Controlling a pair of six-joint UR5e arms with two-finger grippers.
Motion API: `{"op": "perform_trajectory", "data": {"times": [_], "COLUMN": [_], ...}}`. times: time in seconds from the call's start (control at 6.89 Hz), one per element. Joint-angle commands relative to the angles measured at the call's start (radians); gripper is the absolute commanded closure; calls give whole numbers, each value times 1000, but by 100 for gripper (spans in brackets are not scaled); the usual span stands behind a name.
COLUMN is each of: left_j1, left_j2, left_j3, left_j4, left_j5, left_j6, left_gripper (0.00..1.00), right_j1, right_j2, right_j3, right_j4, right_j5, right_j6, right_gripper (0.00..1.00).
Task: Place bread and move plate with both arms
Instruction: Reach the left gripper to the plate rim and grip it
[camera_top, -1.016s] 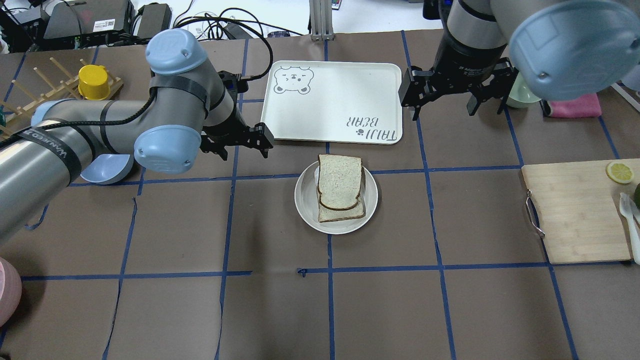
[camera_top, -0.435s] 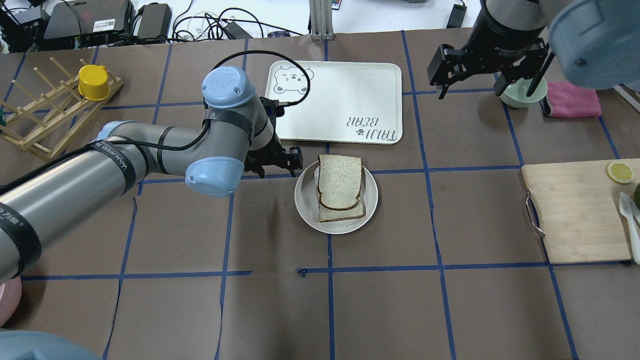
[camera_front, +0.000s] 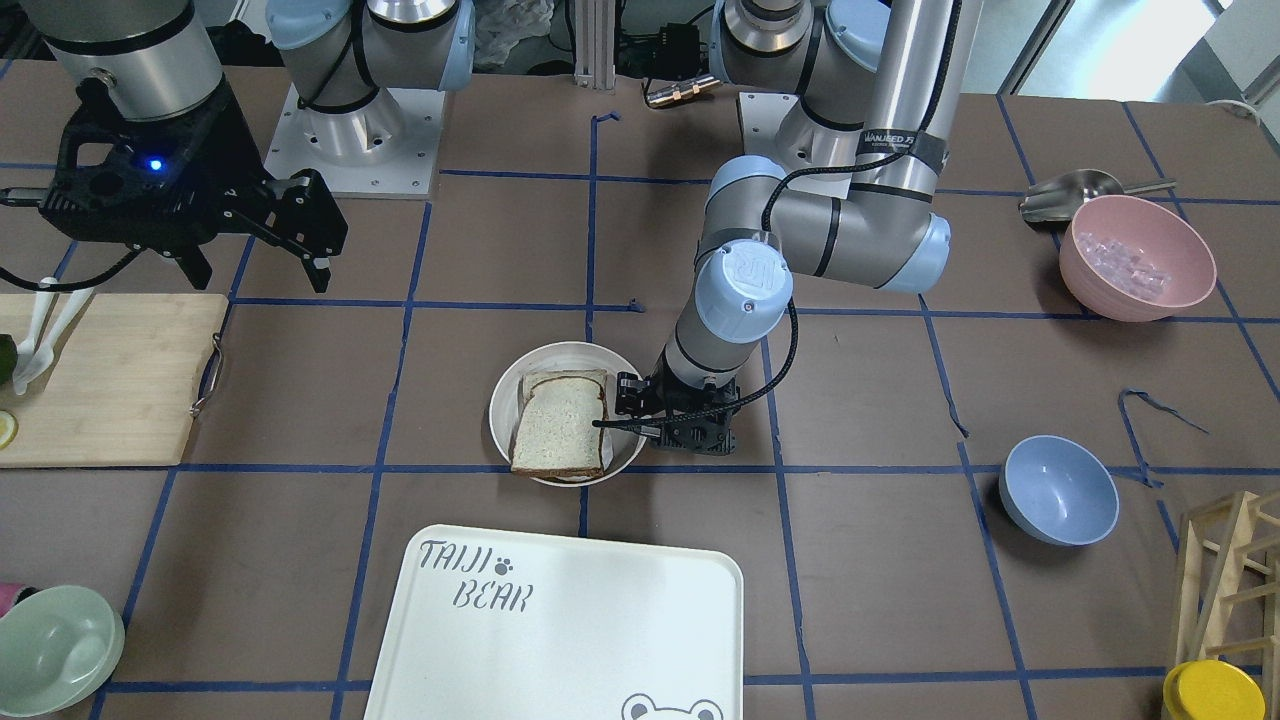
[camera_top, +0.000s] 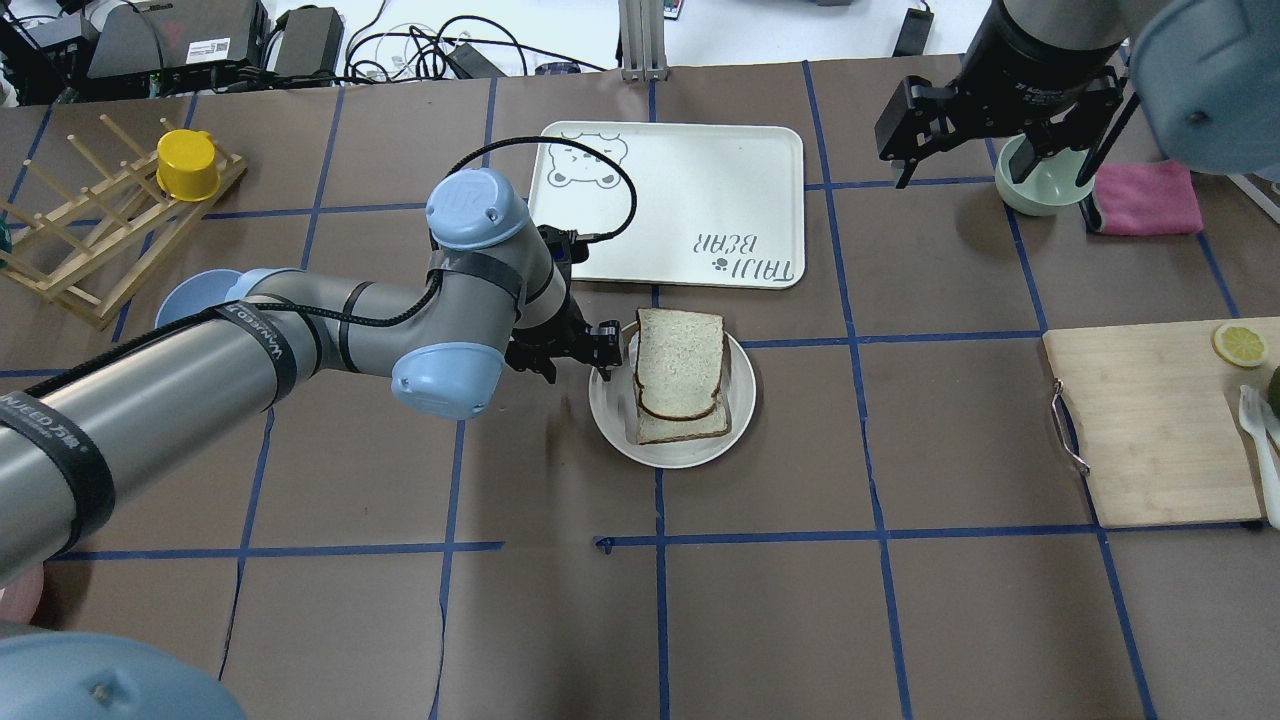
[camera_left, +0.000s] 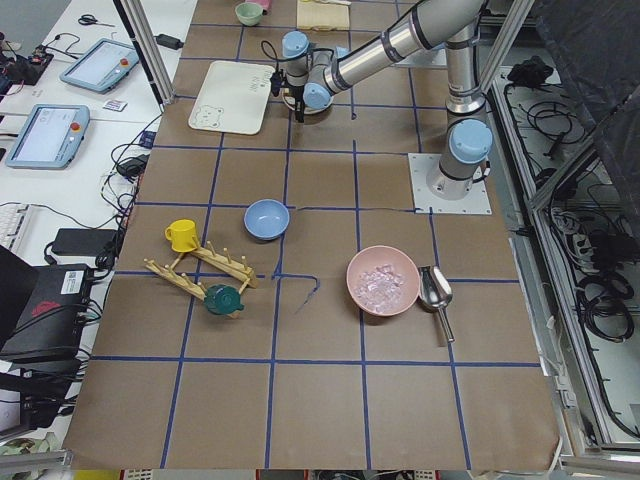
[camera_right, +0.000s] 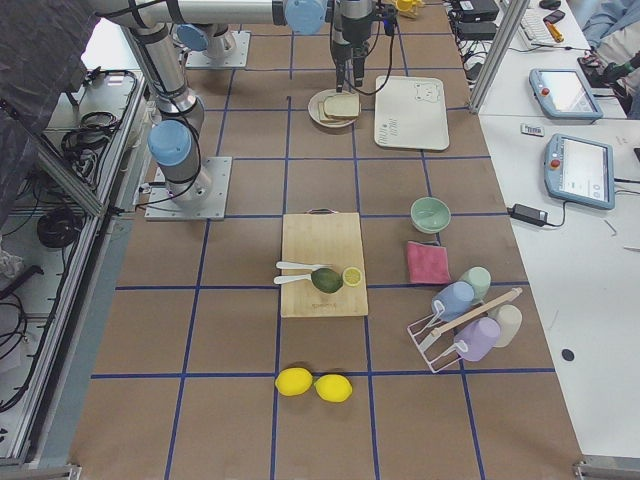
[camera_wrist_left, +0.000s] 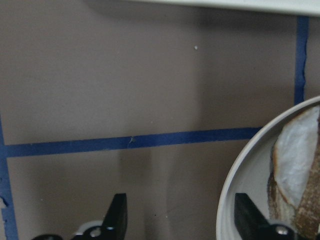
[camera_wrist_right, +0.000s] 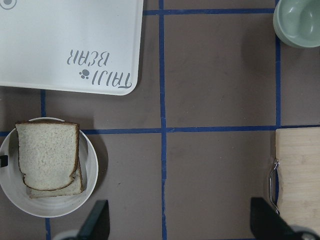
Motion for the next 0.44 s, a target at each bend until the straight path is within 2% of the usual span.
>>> {"op": "perform_trajectory", "data": {"times": [0.0,0.15,0.29], "left_j1": [-1,-1,2], "left_j2": [-13,-19,-16], "left_j3": [-3,0,8], "left_j4": [5,9,11], "left_j5": [-18,-18,-15], "left_j6": [11,1,-1], "left_gripper": [81,100,100], "right_j1": [4,4,4], "right_j2": [-2,-2,-2], "right_j3": [-2,-2,4], "right_j4": [-1,-1,0], "right_j5": [9,8,11], "right_j6": [0,0,0], "right_gripper": [0,0,0]}}
